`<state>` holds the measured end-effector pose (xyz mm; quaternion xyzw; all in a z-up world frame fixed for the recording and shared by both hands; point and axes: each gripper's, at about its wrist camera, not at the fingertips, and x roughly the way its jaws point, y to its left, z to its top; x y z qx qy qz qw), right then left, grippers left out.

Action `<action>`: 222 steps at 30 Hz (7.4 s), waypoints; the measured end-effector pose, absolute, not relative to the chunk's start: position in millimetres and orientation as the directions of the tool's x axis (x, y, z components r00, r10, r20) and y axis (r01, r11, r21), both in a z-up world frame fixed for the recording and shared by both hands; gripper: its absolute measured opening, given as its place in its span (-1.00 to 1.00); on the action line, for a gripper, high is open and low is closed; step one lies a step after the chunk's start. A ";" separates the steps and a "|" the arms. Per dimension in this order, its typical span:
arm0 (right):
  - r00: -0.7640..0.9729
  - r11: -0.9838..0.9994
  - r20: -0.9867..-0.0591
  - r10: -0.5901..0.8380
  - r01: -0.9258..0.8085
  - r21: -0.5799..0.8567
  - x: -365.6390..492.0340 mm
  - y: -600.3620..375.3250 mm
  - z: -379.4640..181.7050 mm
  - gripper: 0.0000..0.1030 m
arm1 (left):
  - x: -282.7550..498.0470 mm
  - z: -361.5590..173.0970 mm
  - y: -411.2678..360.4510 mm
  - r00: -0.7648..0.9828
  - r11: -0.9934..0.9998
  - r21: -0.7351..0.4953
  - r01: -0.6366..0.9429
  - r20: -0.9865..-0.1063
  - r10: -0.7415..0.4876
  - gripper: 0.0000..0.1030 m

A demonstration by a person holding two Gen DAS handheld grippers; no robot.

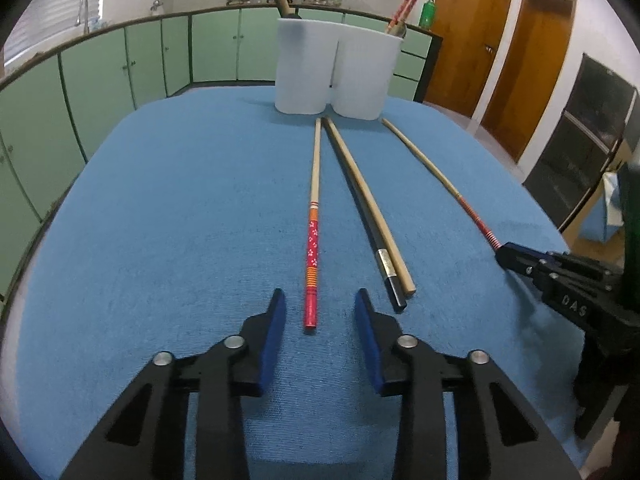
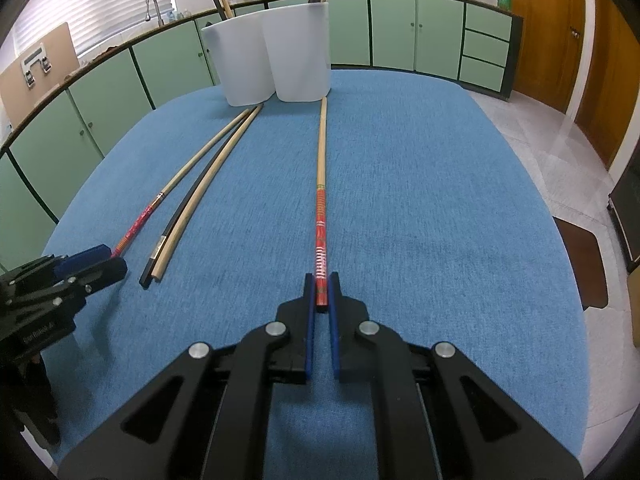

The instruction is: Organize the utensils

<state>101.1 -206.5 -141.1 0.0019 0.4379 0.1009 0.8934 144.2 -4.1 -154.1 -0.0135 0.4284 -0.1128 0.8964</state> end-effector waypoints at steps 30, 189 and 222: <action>0.753 0.971 -0.620 0.221 -0.229 0.068 83.6 -218.8 -45.1 -0.90 | 127.0 -58.5 7.6 0.720 0.977 -0.054 0.204 -0.668 -0.187 -0.89; 0.594 0.978 -0.781 0.194 -0.184 0.103 93.2 -168.1 -135.1 -0.88 | 147.2 -140.1 26.5 0.627 0.979 -0.134 0.152 -0.753 -0.200 0.44; 0.595 0.975 -0.774 0.215 -0.175 0.136 93.9 -188.0 -138.7 -0.88 | 147.1 -148.6 -35.1 0.604 0.976 -0.065 0.206 -0.776 -0.179 -0.86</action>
